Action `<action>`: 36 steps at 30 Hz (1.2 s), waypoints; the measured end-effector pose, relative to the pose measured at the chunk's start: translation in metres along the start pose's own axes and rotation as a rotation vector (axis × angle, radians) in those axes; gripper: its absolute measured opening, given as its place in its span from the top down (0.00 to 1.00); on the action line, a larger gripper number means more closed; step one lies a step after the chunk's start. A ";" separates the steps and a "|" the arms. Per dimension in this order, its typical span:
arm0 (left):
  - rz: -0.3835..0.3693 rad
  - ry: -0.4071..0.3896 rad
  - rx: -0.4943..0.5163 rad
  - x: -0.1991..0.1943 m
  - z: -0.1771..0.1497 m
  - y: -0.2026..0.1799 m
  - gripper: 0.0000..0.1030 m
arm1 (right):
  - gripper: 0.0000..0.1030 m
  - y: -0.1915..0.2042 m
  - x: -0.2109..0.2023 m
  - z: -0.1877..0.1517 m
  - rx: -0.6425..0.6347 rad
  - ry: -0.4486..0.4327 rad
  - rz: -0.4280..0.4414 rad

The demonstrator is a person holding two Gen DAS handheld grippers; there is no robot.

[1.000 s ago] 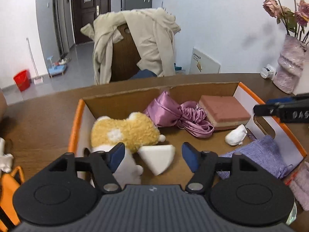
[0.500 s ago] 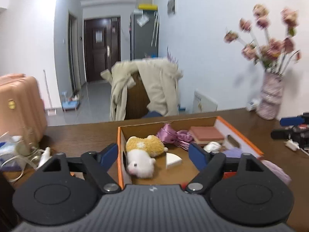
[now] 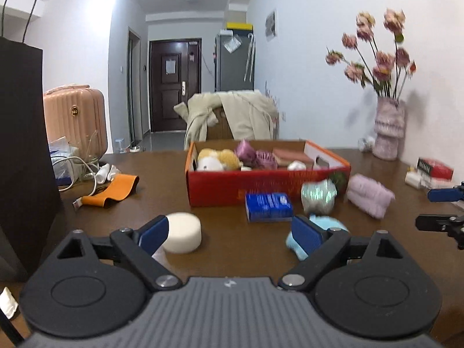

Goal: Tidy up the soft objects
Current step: 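Grasp the lavender towel roll with the right tool, then close the left tool on the lavender towel beside the right tool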

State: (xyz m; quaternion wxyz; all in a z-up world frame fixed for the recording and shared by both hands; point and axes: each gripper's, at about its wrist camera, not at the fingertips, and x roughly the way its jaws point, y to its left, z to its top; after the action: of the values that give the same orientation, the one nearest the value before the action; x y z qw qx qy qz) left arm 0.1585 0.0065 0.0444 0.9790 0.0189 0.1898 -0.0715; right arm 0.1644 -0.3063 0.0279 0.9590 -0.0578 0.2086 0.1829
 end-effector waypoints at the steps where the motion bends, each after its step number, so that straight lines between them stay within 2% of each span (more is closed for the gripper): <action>1: 0.009 0.005 0.009 0.002 0.002 -0.002 0.09 | 0.15 -0.001 0.000 -0.002 -0.007 0.011 -0.017; 5: 0.010 -0.001 -0.006 0.009 0.006 -0.009 0.09 | 0.16 -0.015 0.008 -0.006 0.063 0.029 -0.069; 7: -0.016 0.003 0.002 0.015 0.007 -0.017 0.09 | 0.16 -0.021 0.013 -0.008 0.117 0.038 -0.113; 13: -0.093 0.022 0.018 0.034 0.006 -0.033 0.09 | 0.19 -0.038 0.038 -0.009 0.197 0.056 -0.154; 16: -0.112 0.026 0.022 0.041 0.005 -0.034 0.09 | 0.24 -0.045 0.065 -0.005 0.226 0.083 -0.210; 18: -0.120 0.029 0.010 0.044 0.005 -0.031 0.09 | 0.31 -0.051 0.083 -0.003 0.249 0.100 -0.237; 22: -0.133 0.027 0.005 0.049 0.003 -0.026 0.09 | 0.35 -0.069 0.113 -0.004 0.354 0.119 -0.278; 23: -0.135 0.027 -0.002 0.050 0.003 -0.024 0.09 | 0.42 -0.073 0.117 -0.004 0.373 0.113 -0.285; 24: -0.139 0.024 -0.009 0.052 0.002 -0.022 0.09 | 0.57 -0.077 0.121 -0.005 0.395 0.104 -0.294; 26: -0.151 0.024 -0.029 0.057 0.001 -0.019 0.09 | 0.73 -0.080 0.121 -0.004 0.405 0.077 -0.283; 27: -0.157 0.025 -0.039 0.059 0.001 -0.018 0.09 | 0.78 -0.080 0.118 -0.004 0.405 0.055 -0.275; 29: -0.174 0.028 -0.051 0.062 -0.001 -0.017 0.09 | 0.82 -0.074 0.106 0.001 0.384 0.051 -0.274; 30: -0.181 0.027 -0.056 0.062 -0.002 -0.017 0.09 | 0.83 -0.066 0.094 0.005 0.367 0.033 -0.258; 32: -0.207 0.017 -0.066 0.057 -0.003 -0.015 0.09 | 0.83 -0.042 0.060 0.015 0.310 -0.020 -0.157; 34: -0.246 0.007 -0.096 0.049 -0.006 -0.006 0.09 | 0.83 -0.015 0.032 0.021 0.285 -0.027 0.045; 36: -0.281 0.010 -0.142 0.040 -0.009 0.006 0.09 | 0.82 0.008 0.022 0.021 0.299 0.018 0.266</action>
State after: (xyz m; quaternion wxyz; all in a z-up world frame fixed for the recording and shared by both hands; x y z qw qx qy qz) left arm 0.1934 0.0076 0.0213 0.9572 -0.0769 0.2001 -0.1943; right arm 0.1882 -0.2881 0.0370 0.9225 0.1115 0.2479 0.2743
